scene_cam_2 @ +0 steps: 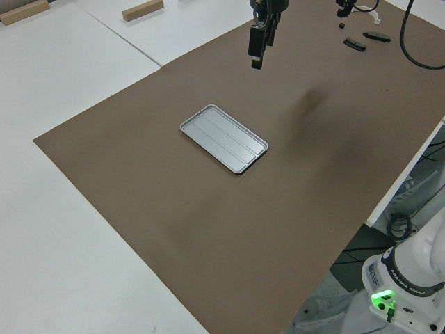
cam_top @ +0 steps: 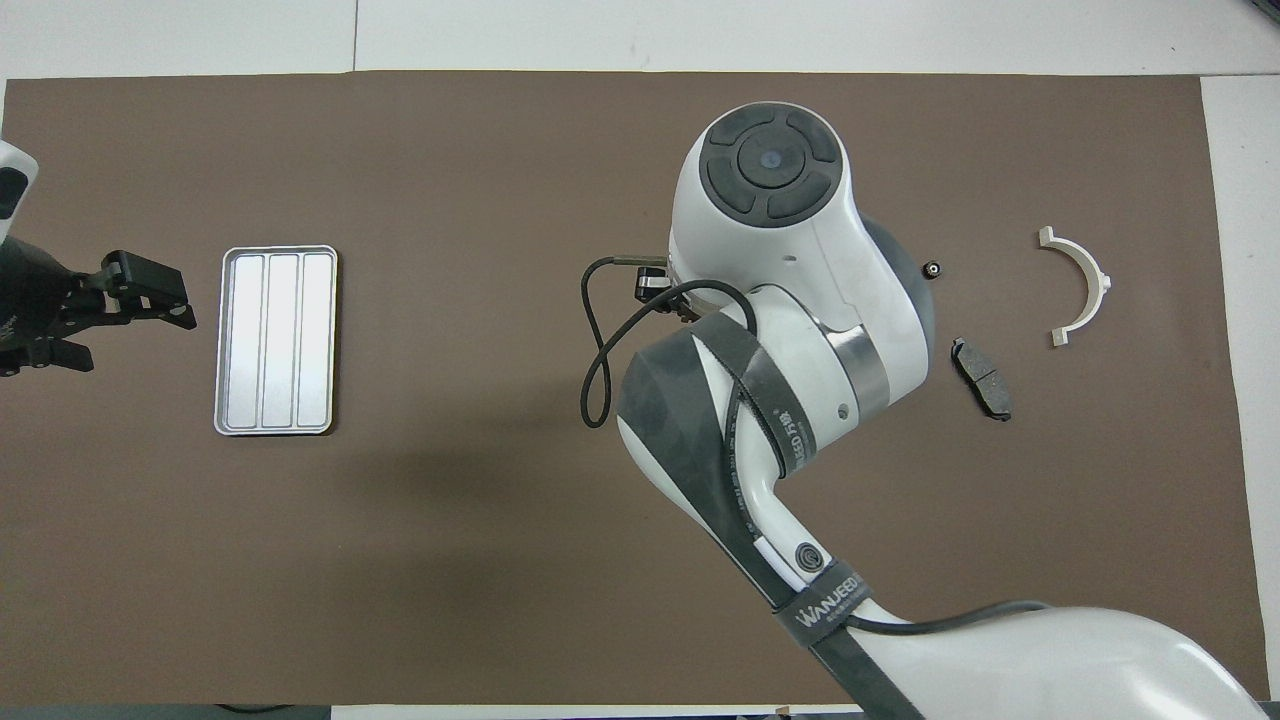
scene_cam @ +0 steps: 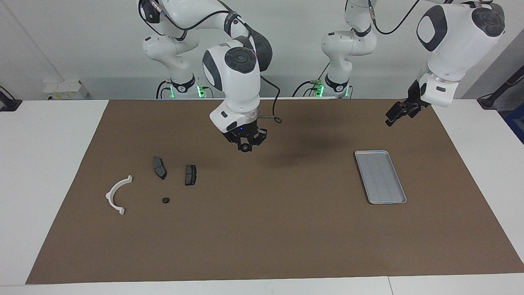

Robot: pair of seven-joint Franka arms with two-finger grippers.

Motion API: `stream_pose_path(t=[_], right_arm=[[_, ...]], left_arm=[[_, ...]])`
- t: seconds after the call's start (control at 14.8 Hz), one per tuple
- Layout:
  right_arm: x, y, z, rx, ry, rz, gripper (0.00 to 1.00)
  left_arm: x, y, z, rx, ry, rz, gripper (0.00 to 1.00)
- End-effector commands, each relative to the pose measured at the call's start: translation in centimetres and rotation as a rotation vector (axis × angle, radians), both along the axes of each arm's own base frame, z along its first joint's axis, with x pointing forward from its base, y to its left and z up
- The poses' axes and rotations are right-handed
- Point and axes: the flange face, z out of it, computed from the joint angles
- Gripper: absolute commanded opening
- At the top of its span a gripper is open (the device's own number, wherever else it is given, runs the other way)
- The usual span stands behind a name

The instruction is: Pick bearing gear from pile to tray

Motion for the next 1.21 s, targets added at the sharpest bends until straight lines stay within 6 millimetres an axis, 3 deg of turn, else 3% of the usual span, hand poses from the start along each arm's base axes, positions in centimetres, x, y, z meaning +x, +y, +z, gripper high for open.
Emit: stream_pose_path(t=[0.0,0.27,0.81,0.94,1.15], right_arm=[[-0.9,-0.3,-3.1,0.043,-0.021,-0.022,0.00],[-1.4,1.6,-5.8,0.057,-0.016,-0.007,0.00],[-3.0,5.4,-11.3,0.052,-0.012,0.041,0.00],[-3.1,5.4,-12.8,0.053,-0.018,0.042,0.00],[-3.4,5.2,-14.6,0.056,-0.025,0.041,0.00]], left_arm=[[-1.0,0.2,0.0,-0.008,-0.025,0.018,1.00],[-1.1,-0.4,-0.3,-0.006,-0.038,0.045,1.00],[-1.3,-2.9,-4.1,-0.005,-0.050,0.041,1.00],[-1.1,-4.2,-5.1,-0.004,-0.050,0.037,1.00],[-0.7,-4.5,-5.8,-0.004,-0.052,0.044,1.00]])
